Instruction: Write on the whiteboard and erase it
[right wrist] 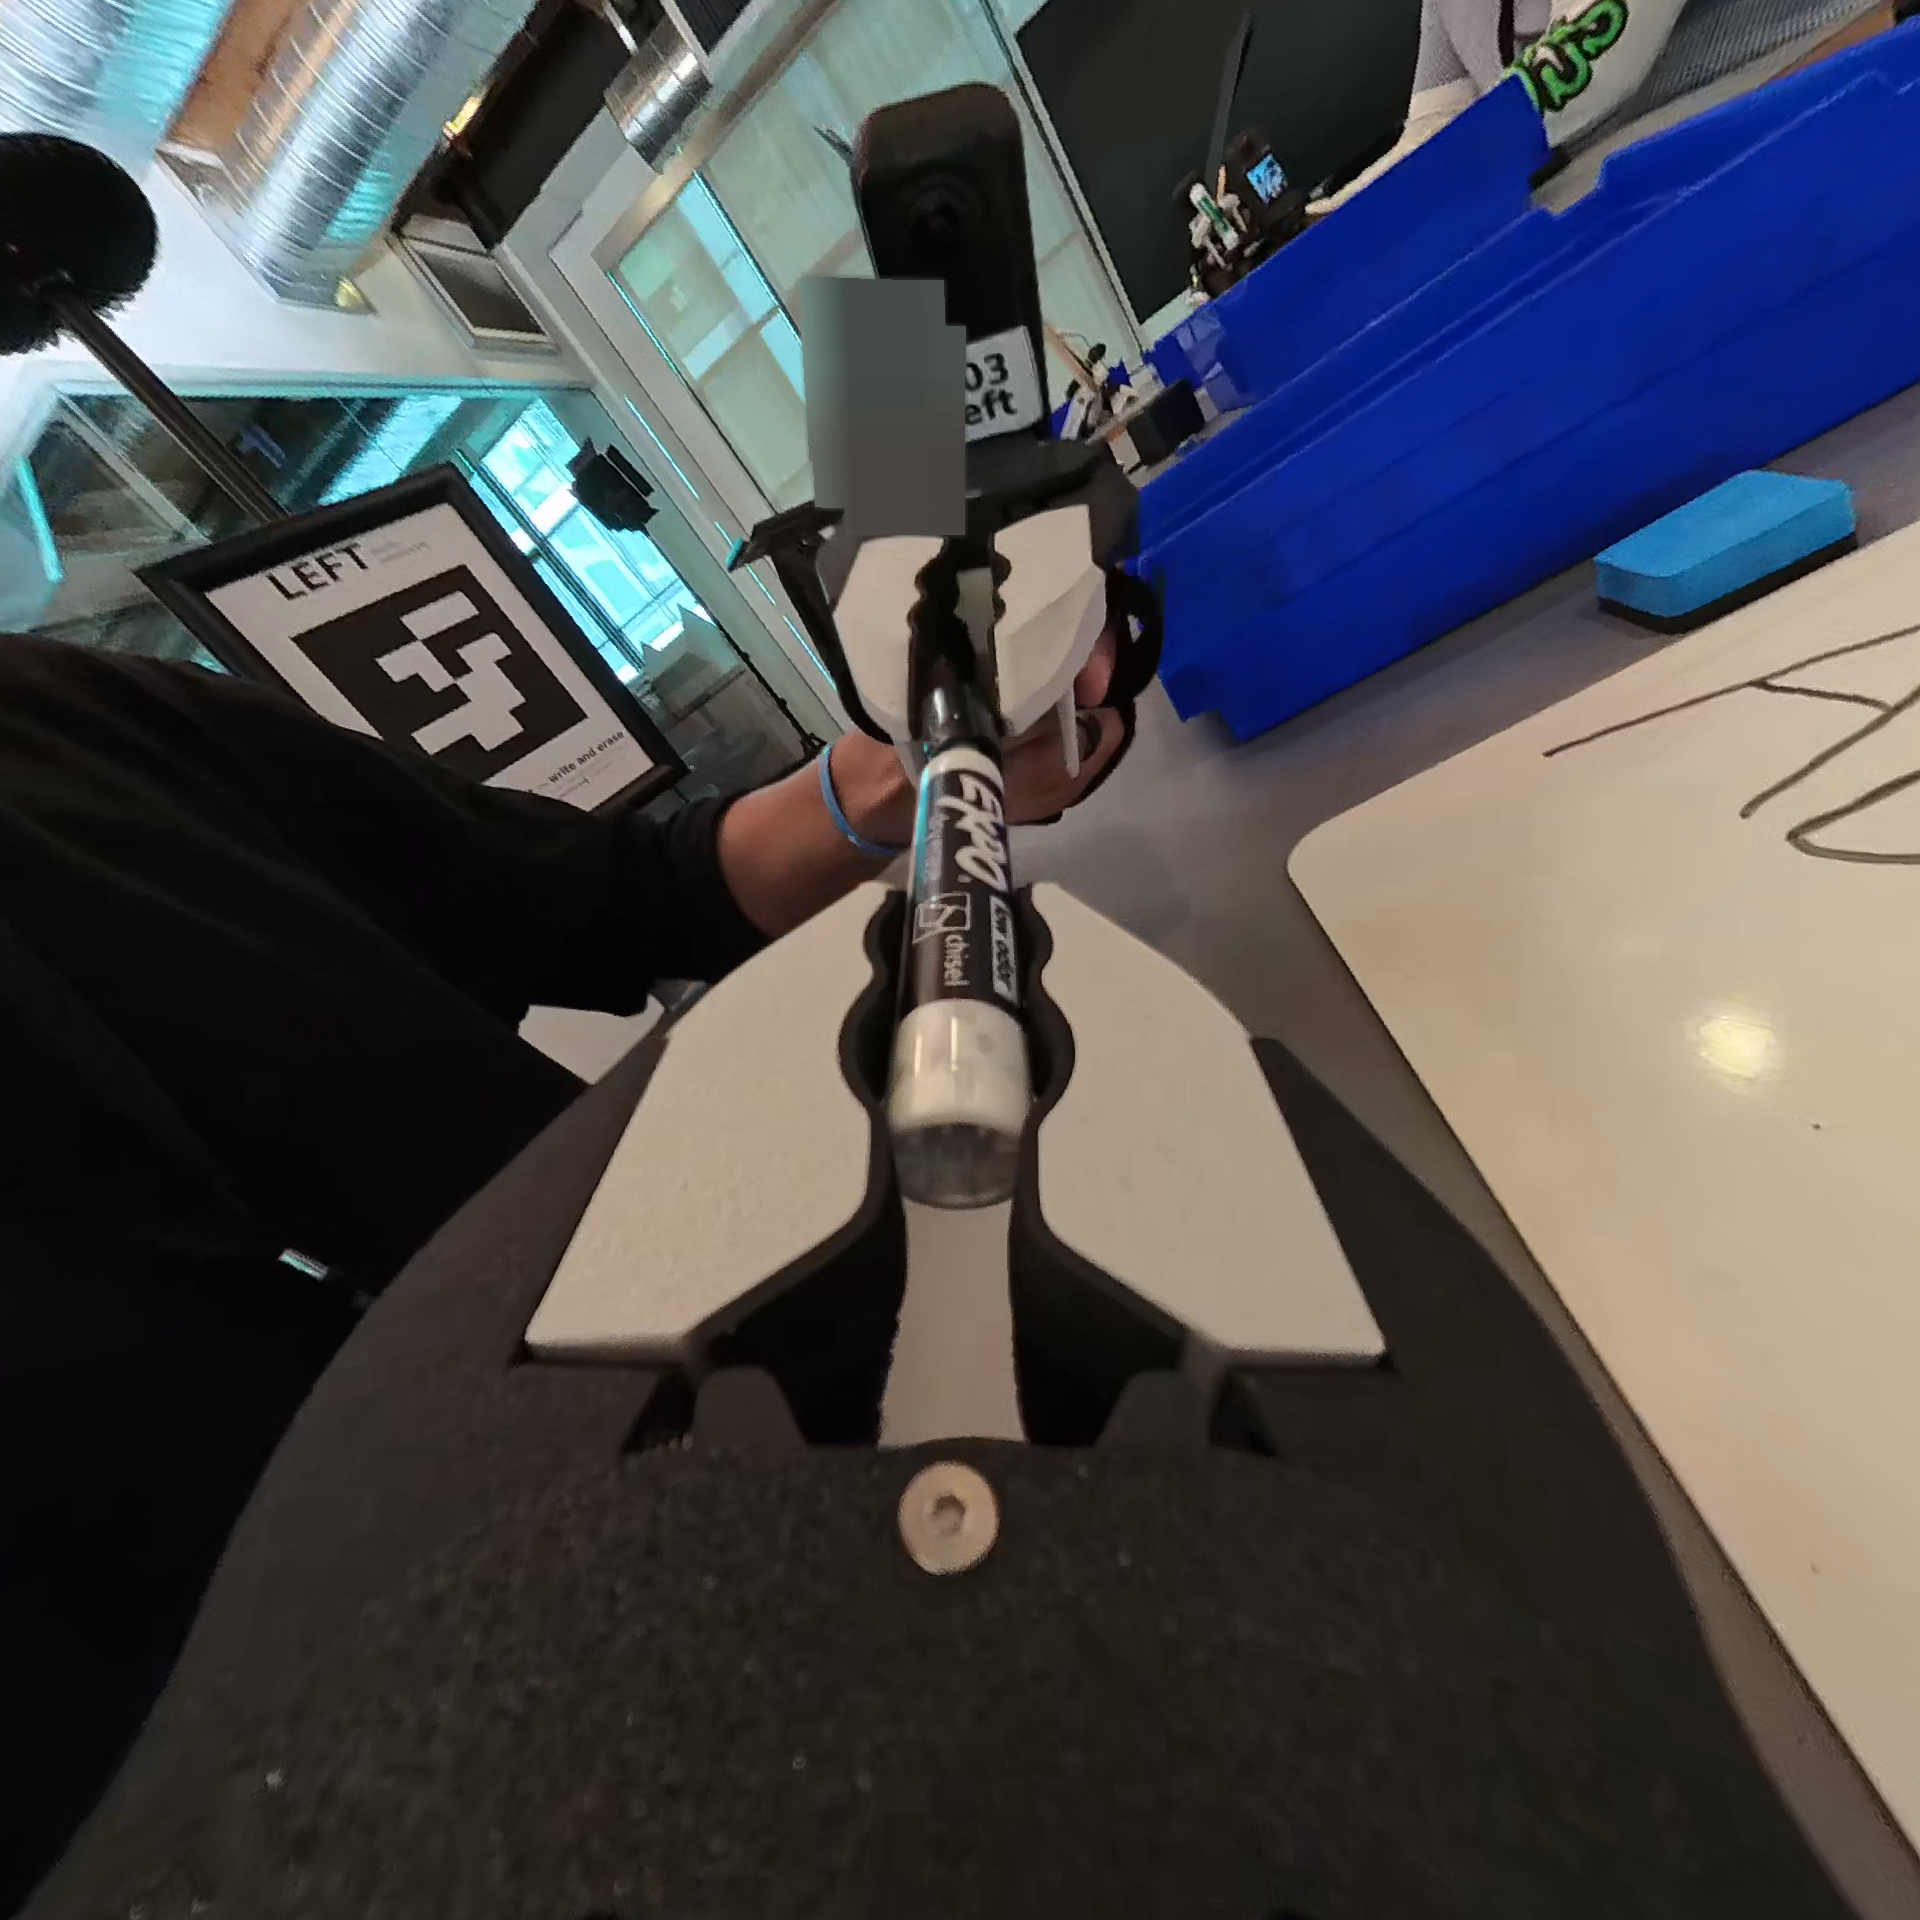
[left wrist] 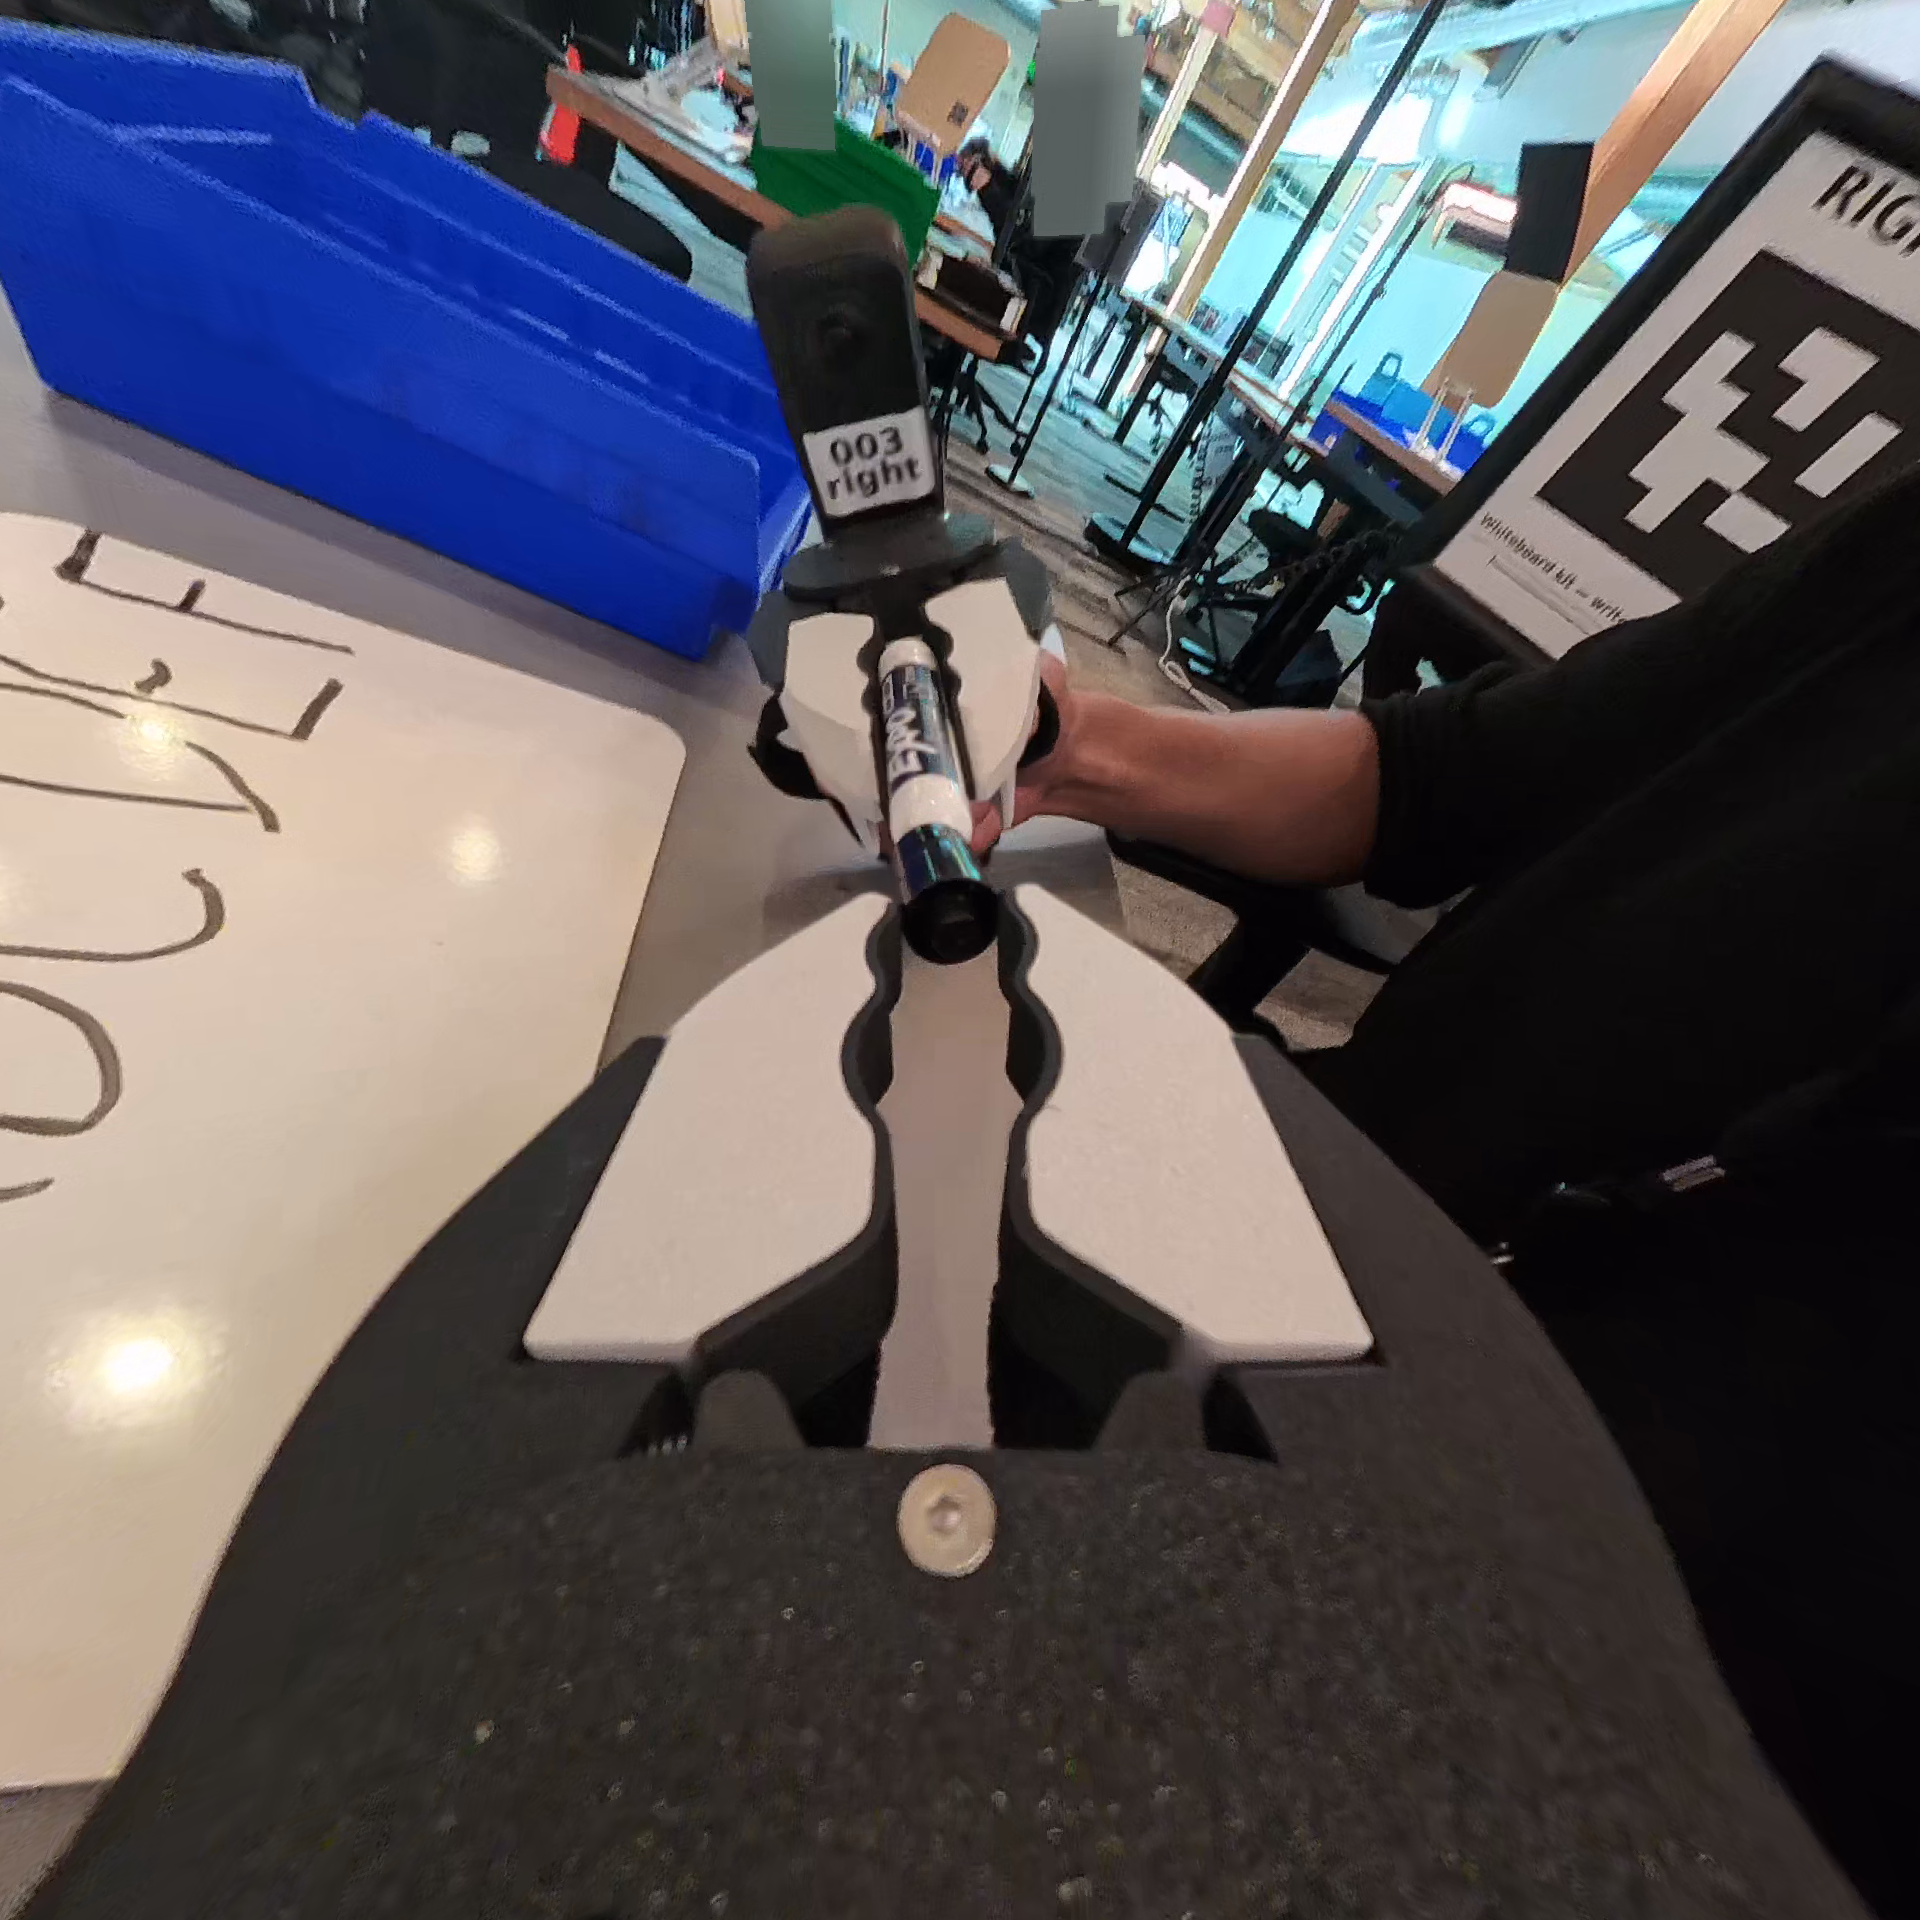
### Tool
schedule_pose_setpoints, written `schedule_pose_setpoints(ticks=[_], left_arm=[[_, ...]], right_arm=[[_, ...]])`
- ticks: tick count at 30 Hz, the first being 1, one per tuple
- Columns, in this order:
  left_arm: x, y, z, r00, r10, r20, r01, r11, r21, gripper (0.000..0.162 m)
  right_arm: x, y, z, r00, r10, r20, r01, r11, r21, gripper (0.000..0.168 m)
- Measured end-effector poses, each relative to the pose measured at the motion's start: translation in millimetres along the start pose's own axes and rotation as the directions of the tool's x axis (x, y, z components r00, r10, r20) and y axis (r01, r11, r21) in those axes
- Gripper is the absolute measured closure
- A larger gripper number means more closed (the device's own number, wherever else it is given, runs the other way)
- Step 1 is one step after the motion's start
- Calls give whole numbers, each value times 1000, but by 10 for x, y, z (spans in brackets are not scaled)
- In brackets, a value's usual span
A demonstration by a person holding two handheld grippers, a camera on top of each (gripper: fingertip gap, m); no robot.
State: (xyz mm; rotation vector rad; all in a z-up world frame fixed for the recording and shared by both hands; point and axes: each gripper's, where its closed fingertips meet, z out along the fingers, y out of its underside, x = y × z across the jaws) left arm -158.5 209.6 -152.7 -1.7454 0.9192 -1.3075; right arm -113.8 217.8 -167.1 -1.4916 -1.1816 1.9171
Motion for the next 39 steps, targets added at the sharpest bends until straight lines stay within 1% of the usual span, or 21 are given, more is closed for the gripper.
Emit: schedule_pose_setpoints(ticks=[1,3,6,9,11,14,16,19,24,25,27,28,31,33,34,35,37,38,39], left_arm=[[3,37,10,1000,-4,-12,4,1000,-16,145],[59,20,22,998,-23,-65,24,1000,8,145],[64,72,36,997,-25,-76,22,999,-37,145],[49,79,43,996,-37,-86,35,999,-27,144],[67,117,58,993,-37,-108,32,998,-47,144],[116,91,69,986,-45,-158,44,999,-12,143],[162,-18,53,981,-39,-189,46,998,33,142],[89,-125,24,993,-22,-113,28,998,57,143],[-36,-318,-59,999,-36,-2,36,991,127,143],[-55,-349,-72,999,-38,18,35,989,146,140],[-72,-394,-97,998,-51,29,45,984,174,135],[-101,-411,-111,997,-63,44,54,981,187,130],[-139,-438,-141,995,-92,46,80,974,211,124],[-135,-474,-184,994,-94,48,80,968,239,124],[-135,-474,-198,995,-82,63,65,970,235,128],[-143,-456,-203,994,-56,94,34,976,217,139],[-153,-409,-197,987,9,158,-36,985,169,150],[-128,-387,-188,987,33,159,-57,987,148,152],[-105,-366,-178,987,45,155,-66,989,130,152]], right_arm=[[7,29,-2,1000,-1,-3,1,1000,-17,149],[-26,49,3,999,12,30,-12,1000,-17,149],[-27,86,4,1000,8,29,-7,999,-39,149],[-15,97,7,999,13,31,-12,999,-34,149],[-17,129,8,999,19,43,-17,999,-43,149],[-49,132,13,995,46,90,-44,999,-25,149],[-91,79,30,988,70,139,-74,997,23,149],[-53,-28,23,993,51,107,-61,994,86,149],[16,-192,38,990,91,111,-111,974,199,149],[22,-204,44,988,102,120,-125,969,211,149],[30,-203,56,981,132,141,-161,961,225,149],[33,-208,53,977,148,154,-182,954,239,149],[34,-240,24,961,185,204,-238,931,276,149],[35,-217,34,962,186,201,-236,936,262,149],[24,-214,35,962,184,203,-234,937,259,149],[13,-217,34,961,183,208,-234,937,258,149],[10,-211,34,965,177,196,-223,942,251,149],[5,-208,32,965,175,195,-222,943,247,149],[5,-203,32,966,174,191,-218,945,244,149]])
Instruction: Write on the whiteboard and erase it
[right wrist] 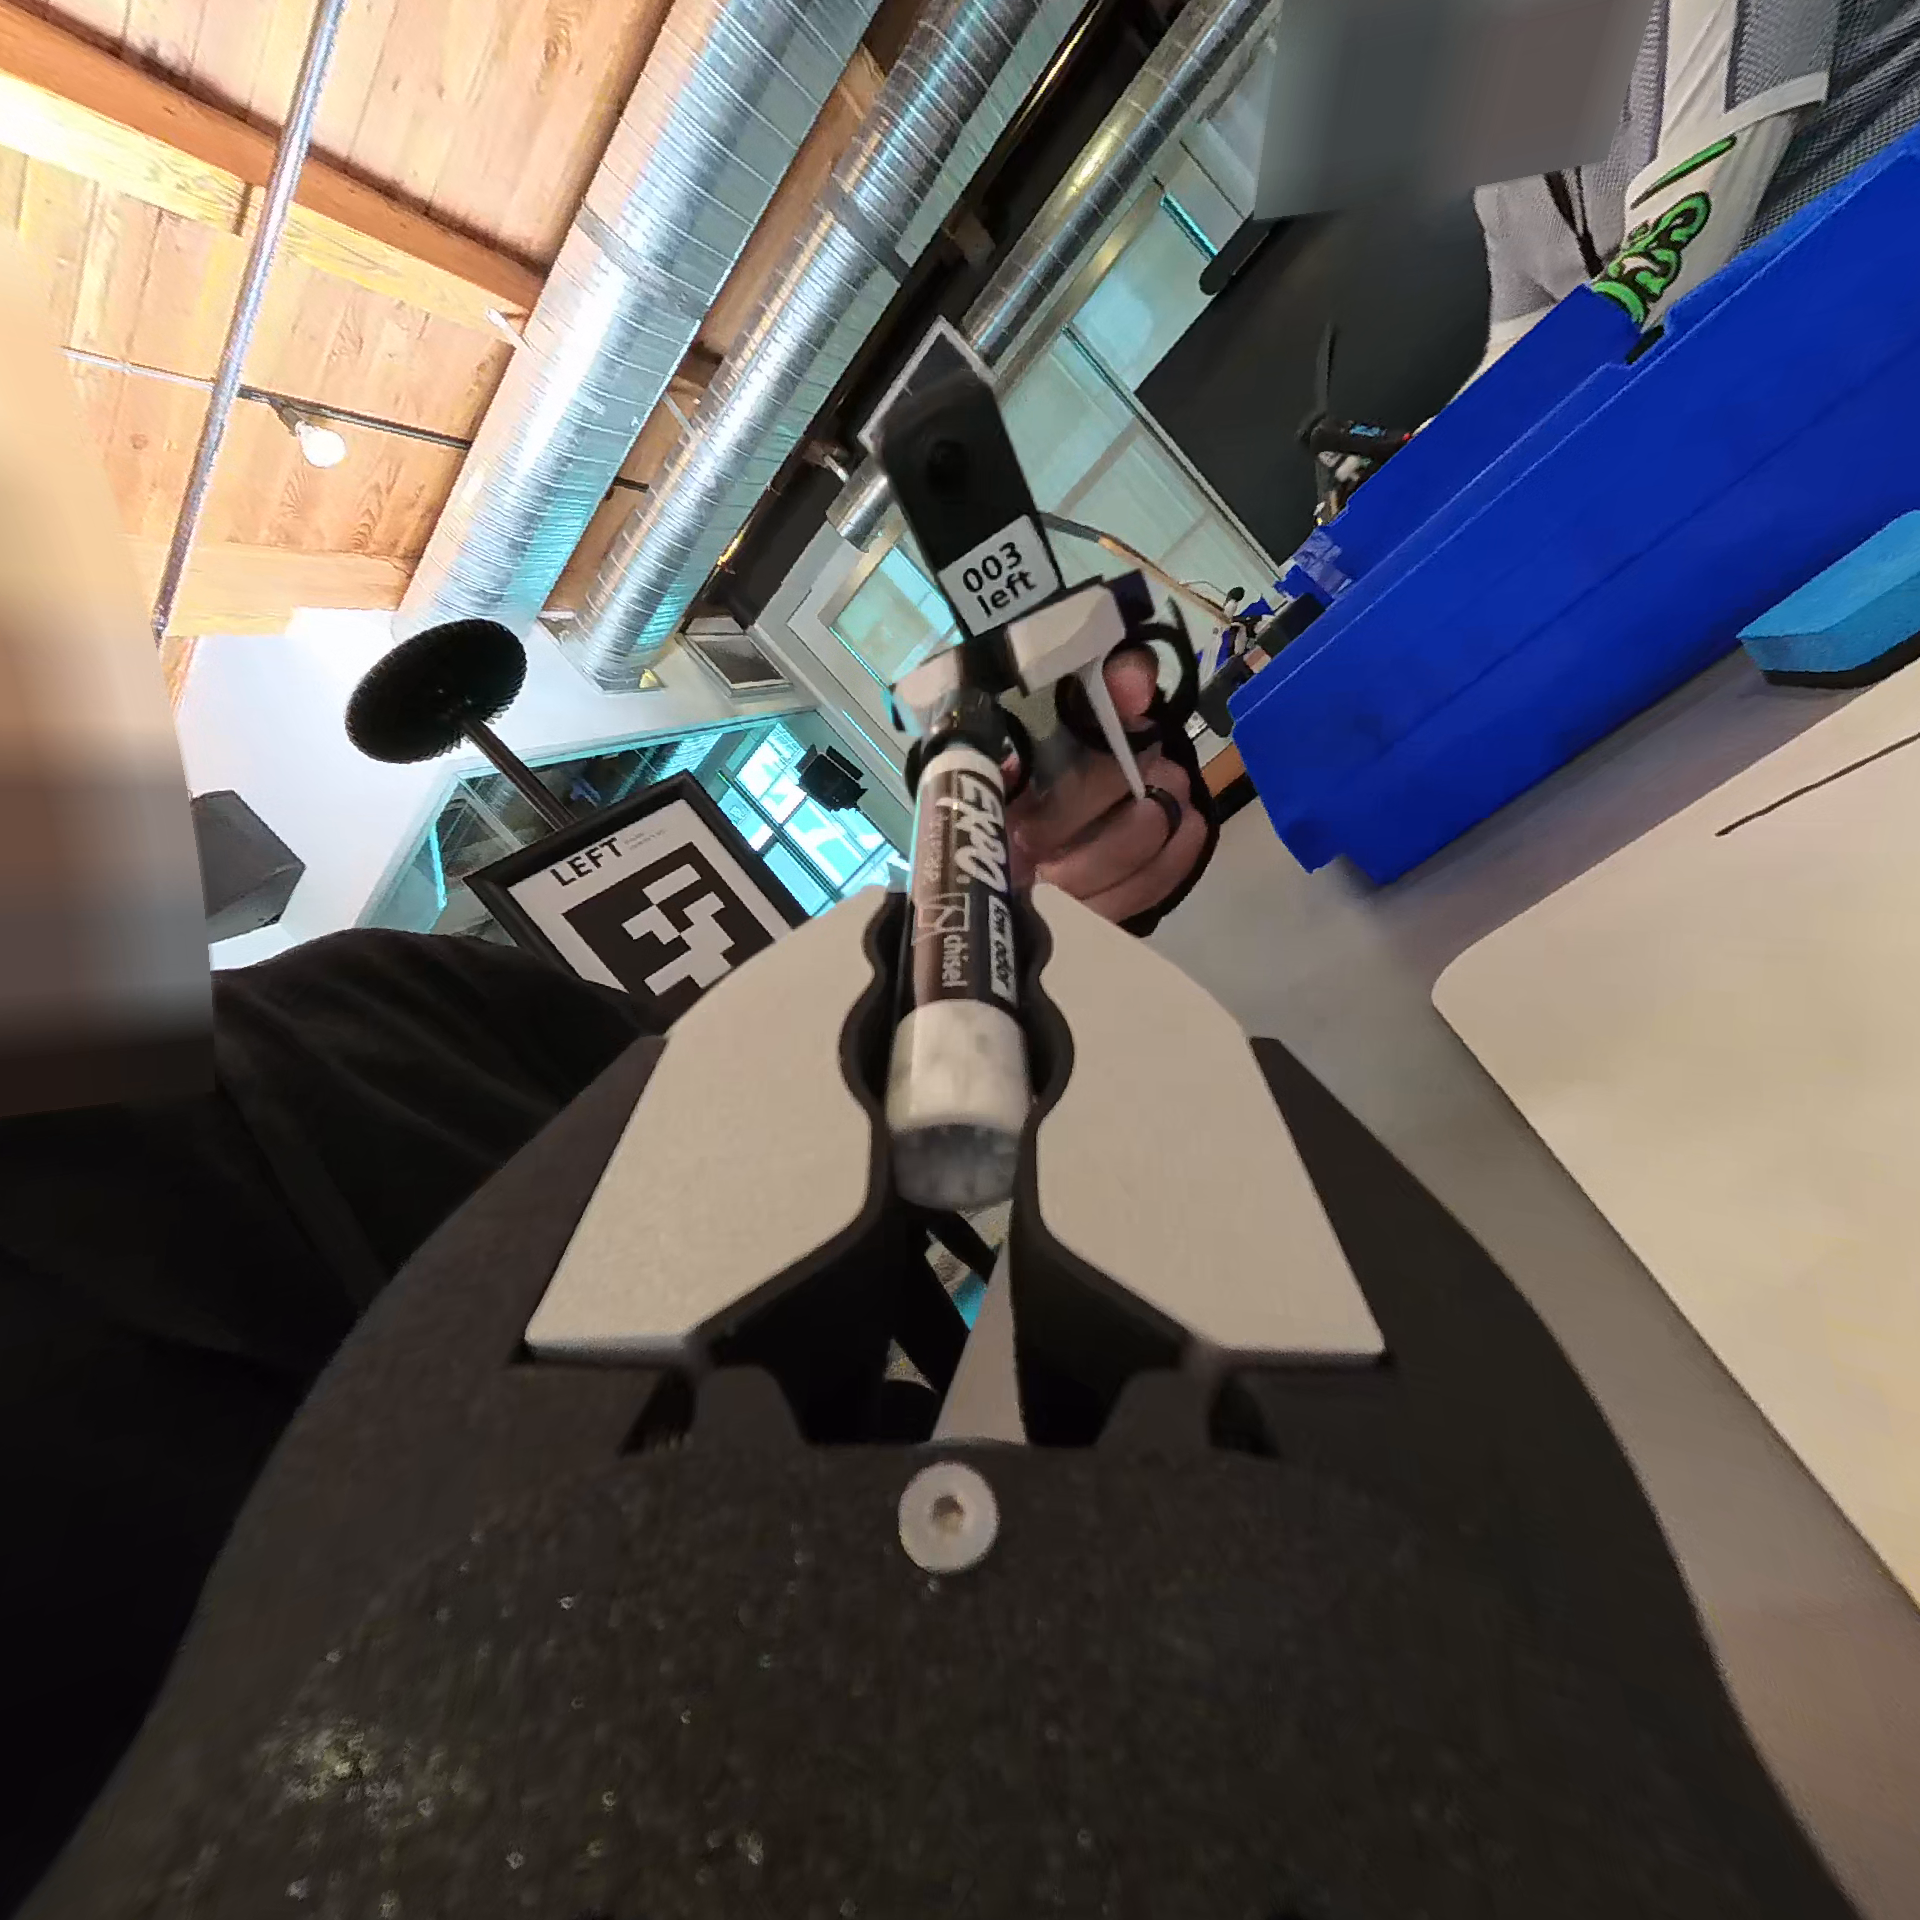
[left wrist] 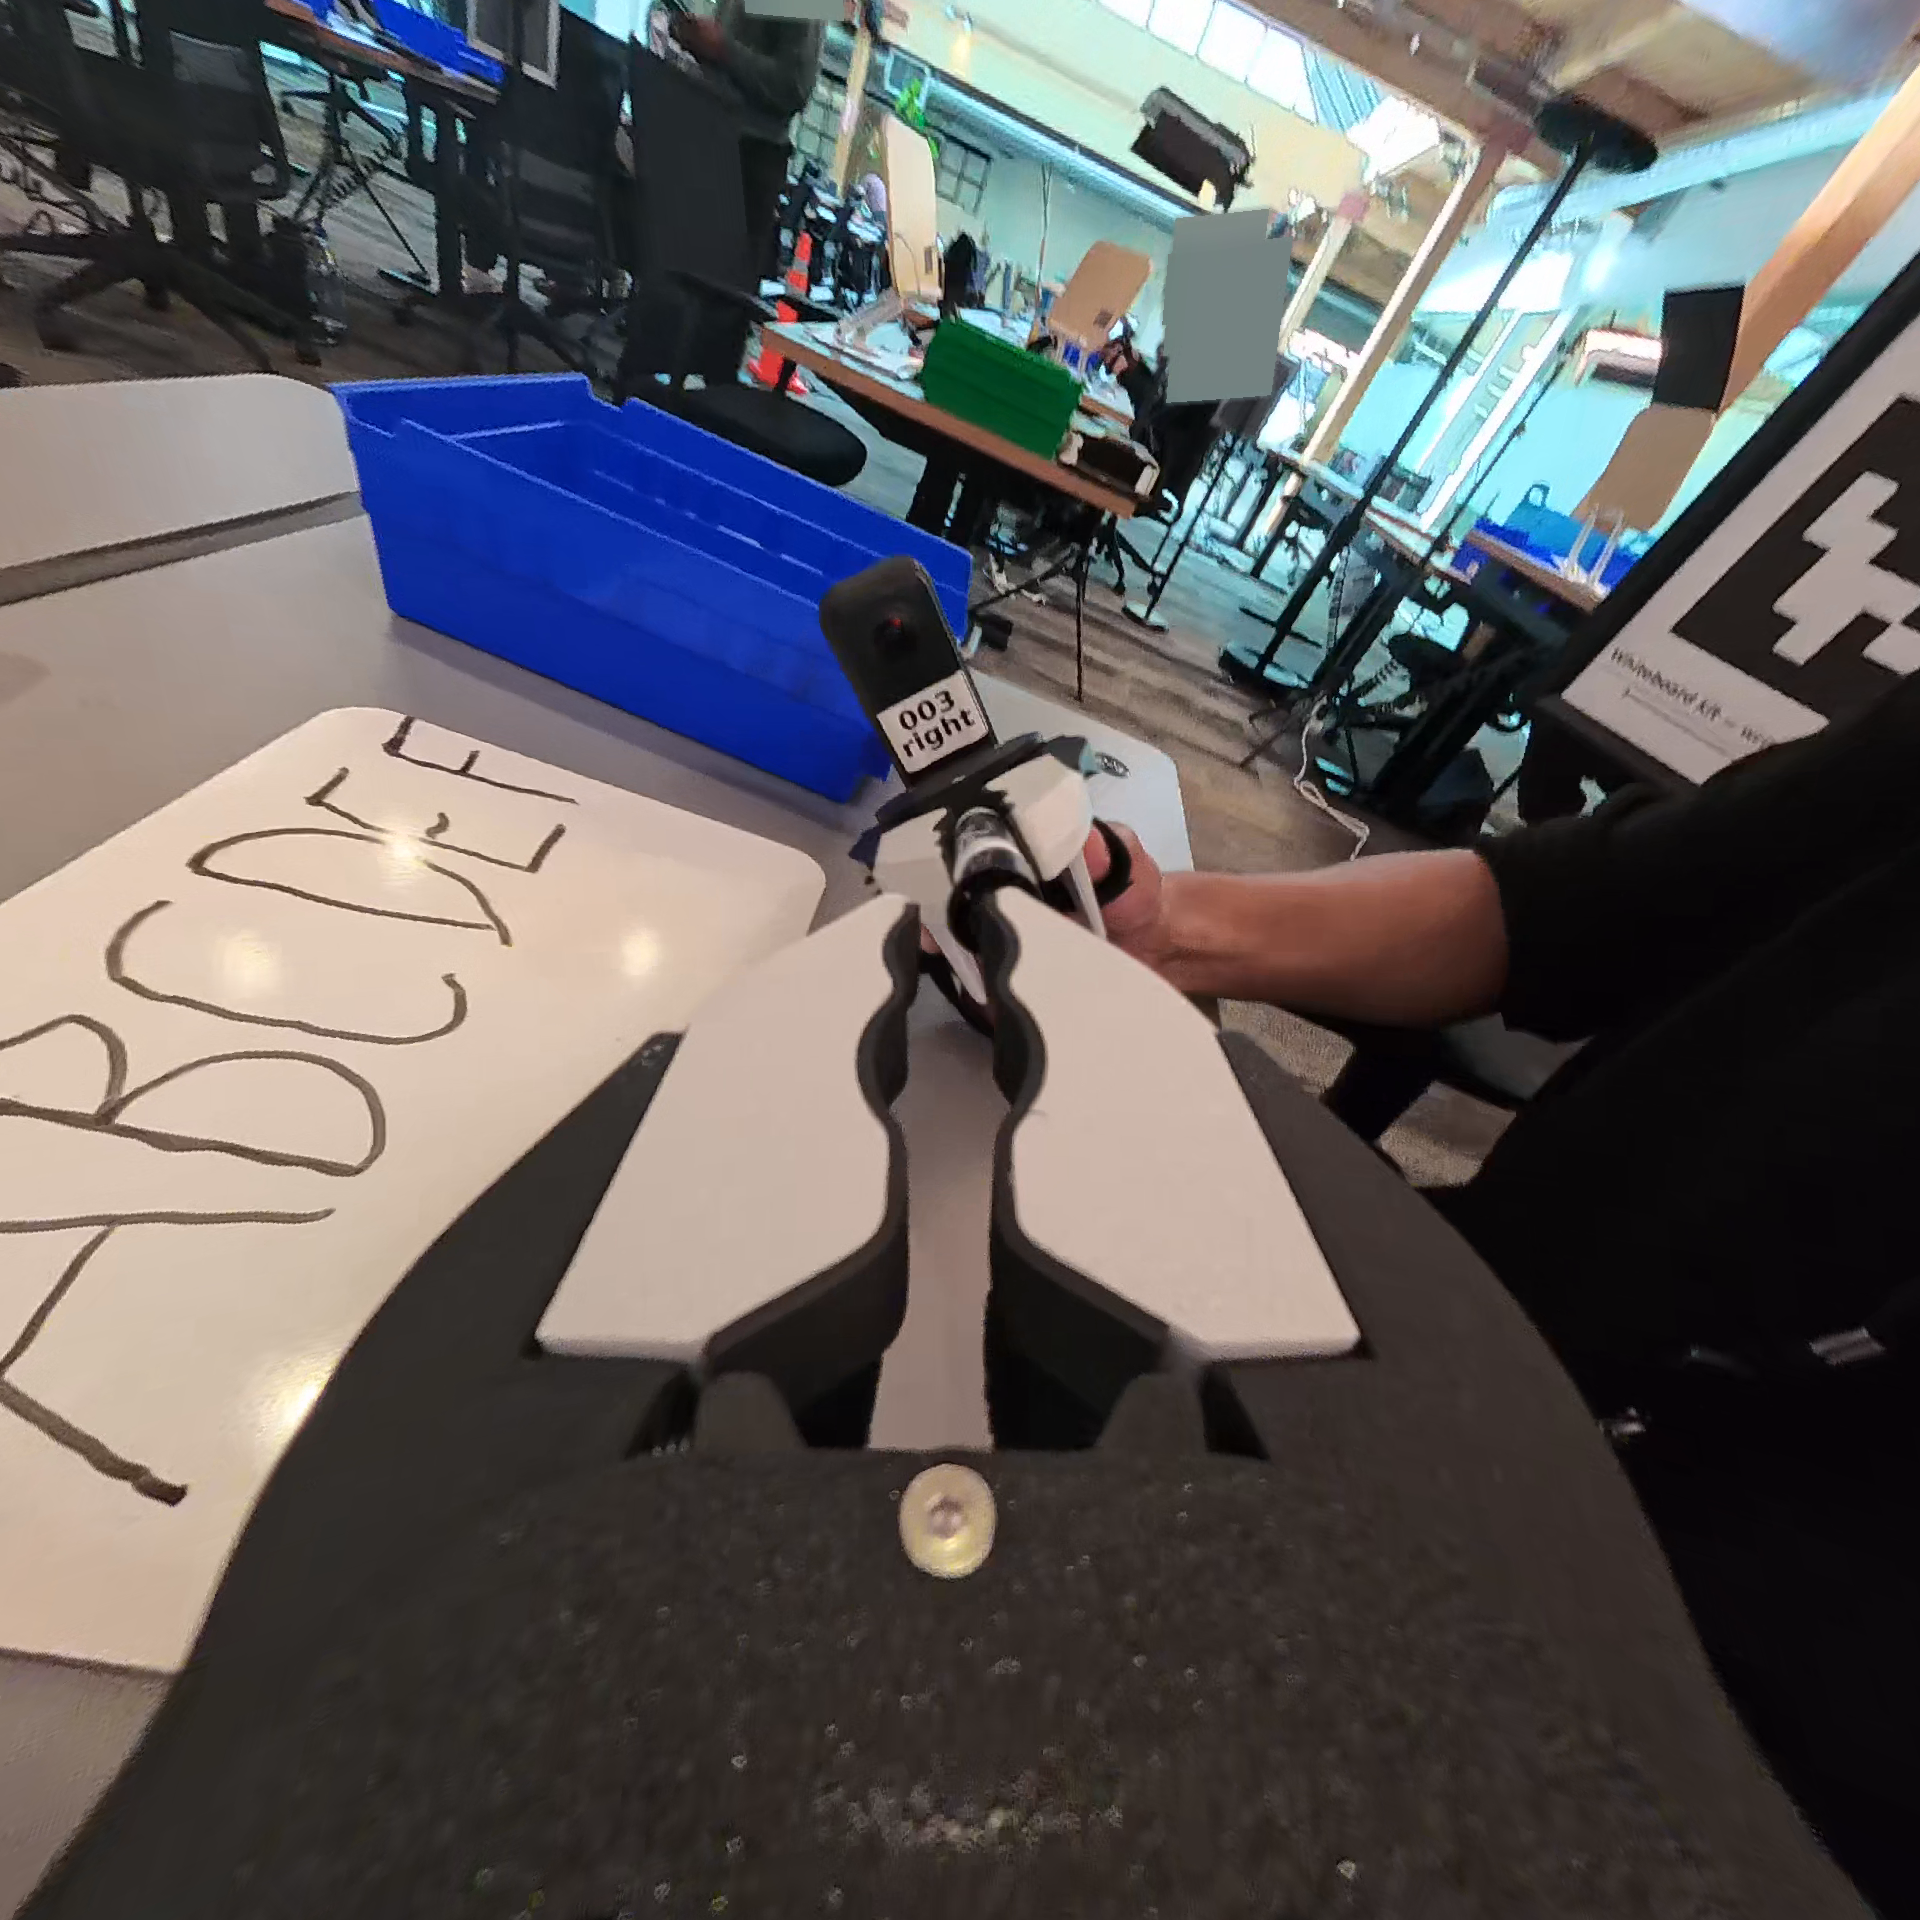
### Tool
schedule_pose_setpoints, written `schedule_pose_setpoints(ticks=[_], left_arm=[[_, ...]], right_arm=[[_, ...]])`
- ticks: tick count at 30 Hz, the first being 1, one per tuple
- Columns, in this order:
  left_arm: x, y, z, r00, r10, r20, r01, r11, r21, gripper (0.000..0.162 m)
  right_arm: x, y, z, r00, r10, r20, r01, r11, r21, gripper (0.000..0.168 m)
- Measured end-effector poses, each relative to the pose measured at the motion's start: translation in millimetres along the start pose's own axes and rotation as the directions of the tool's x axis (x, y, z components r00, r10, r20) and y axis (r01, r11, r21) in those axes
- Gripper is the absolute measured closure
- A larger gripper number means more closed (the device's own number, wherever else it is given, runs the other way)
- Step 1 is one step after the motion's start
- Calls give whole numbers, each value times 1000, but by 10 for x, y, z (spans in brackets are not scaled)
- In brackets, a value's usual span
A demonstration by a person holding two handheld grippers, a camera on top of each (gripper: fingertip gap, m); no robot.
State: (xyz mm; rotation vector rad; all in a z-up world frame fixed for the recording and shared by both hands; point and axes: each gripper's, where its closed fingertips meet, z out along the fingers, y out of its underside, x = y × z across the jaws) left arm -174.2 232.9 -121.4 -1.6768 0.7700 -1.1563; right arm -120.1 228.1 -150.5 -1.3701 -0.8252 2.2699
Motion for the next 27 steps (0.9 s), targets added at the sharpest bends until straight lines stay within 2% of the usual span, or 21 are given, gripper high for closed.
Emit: schedule_pose_setpoints(ticks=[10,16,23,27], left_arm=[[27,86,-4,999,53,8,-53,997,-57,145],[45,110,4,997,82,9,-81,994,-68,157],[38,118,-4,997,77,7,-77,994,-77,145],[47,159,21,997,83,2,-83,992,-95,145]], right_arm=[[1,19,-16,1000,-17,-23,16,1000,-23,149],[29,34,-14,999,-22,-43,21,999,-35,149],[23,32,-8,999,-27,-45,25,999,-41,149],[31,56,7,999,-22,-44,20,998,-52,149]])
